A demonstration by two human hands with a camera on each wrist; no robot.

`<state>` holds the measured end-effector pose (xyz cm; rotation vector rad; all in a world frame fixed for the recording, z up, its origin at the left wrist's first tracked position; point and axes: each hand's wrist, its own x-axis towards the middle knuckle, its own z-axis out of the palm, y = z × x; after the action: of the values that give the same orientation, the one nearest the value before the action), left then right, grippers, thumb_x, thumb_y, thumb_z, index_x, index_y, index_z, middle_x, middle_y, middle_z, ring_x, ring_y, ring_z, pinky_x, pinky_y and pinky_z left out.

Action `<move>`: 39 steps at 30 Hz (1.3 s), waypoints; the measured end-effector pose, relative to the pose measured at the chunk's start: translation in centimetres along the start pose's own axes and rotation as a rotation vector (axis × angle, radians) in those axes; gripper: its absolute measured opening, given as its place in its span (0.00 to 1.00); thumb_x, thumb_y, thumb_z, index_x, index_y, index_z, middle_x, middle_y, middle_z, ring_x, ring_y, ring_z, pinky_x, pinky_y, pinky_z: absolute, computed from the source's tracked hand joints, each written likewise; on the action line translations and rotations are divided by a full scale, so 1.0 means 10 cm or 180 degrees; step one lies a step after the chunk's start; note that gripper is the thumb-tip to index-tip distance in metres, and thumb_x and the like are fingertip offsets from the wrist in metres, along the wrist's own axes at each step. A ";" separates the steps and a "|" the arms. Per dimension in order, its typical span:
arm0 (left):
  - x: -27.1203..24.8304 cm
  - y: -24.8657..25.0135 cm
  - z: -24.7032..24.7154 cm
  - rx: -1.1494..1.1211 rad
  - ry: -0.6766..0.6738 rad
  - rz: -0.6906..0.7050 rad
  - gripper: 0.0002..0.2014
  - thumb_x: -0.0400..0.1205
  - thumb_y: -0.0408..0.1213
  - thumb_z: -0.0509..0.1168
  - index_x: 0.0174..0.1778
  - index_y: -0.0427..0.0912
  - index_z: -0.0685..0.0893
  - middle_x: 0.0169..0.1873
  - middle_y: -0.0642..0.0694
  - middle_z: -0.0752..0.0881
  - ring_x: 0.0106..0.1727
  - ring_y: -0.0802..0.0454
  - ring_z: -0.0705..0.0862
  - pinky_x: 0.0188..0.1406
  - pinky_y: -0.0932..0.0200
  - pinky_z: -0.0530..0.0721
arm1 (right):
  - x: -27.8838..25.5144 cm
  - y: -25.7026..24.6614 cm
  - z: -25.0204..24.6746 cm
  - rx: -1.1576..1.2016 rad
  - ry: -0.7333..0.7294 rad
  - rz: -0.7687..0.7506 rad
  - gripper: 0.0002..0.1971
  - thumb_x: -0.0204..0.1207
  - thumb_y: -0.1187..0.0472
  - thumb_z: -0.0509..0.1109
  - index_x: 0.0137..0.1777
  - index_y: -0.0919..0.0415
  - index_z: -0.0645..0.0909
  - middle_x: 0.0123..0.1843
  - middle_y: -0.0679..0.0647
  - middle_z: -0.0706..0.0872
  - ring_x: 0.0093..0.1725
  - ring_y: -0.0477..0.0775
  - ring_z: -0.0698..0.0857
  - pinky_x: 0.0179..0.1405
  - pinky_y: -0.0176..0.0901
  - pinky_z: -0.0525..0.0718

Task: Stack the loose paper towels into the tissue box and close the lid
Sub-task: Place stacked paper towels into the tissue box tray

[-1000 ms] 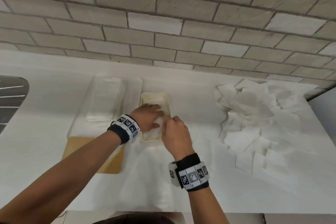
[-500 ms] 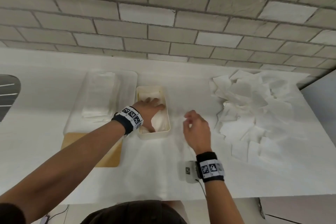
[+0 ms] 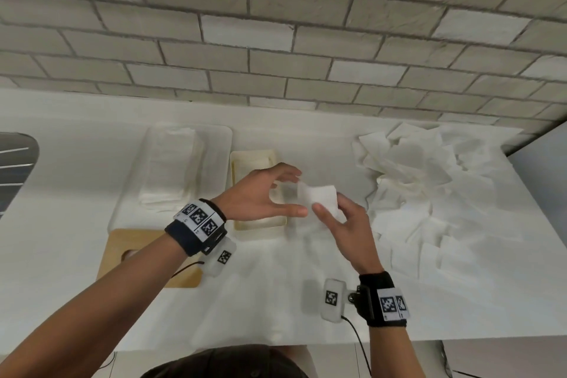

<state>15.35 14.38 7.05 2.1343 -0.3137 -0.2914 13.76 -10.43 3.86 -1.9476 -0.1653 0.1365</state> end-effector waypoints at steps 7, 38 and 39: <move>0.06 0.26 -0.31 -0.1173 0.0566 0.0112 0.19 0.79 0.37 0.84 0.64 0.45 0.88 0.56 0.49 0.95 0.59 0.50 0.94 0.60 0.51 0.92 | 0.11 -0.65 0.27 0.1319 0.0167 -0.0094 0.13 0.89 0.58 0.74 0.72 0.54 0.81 0.55 0.58 0.96 0.53 0.59 0.95 0.52 0.60 0.92; 0.63 -0.90 -0.20 0.2217 -0.1111 -0.0484 0.30 0.83 0.48 0.77 0.81 0.54 0.76 0.83 0.46 0.71 0.77 0.40 0.73 0.76 0.44 0.77 | 0.24 -0.02 1.35 -0.3424 -0.2001 -0.0785 0.25 0.85 0.37 0.68 0.74 0.50 0.85 0.72 0.57 0.84 0.71 0.64 0.82 0.68 0.61 0.81; 0.64 -0.90 -0.20 0.2193 -0.1051 -0.0476 0.31 0.83 0.48 0.78 0.81 0.54 0.75 0.83 0.47 0.71 0.78 0.40 0.73 0.76 0.44 0.76 | 0.23 0.00 1.36 -0.3453 -0.1948 -0.0827 0.24 0.86 0.39 0.68 0.75 0.51 0.85 0.70 0.58 0.86 0.69 0.65 0.83 0.68 0.61 0.81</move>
<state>22.99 18.64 0.01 2.7938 -0.4981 -0.7075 13.67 2.40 -1.23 -2.8627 -1.0721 0.5573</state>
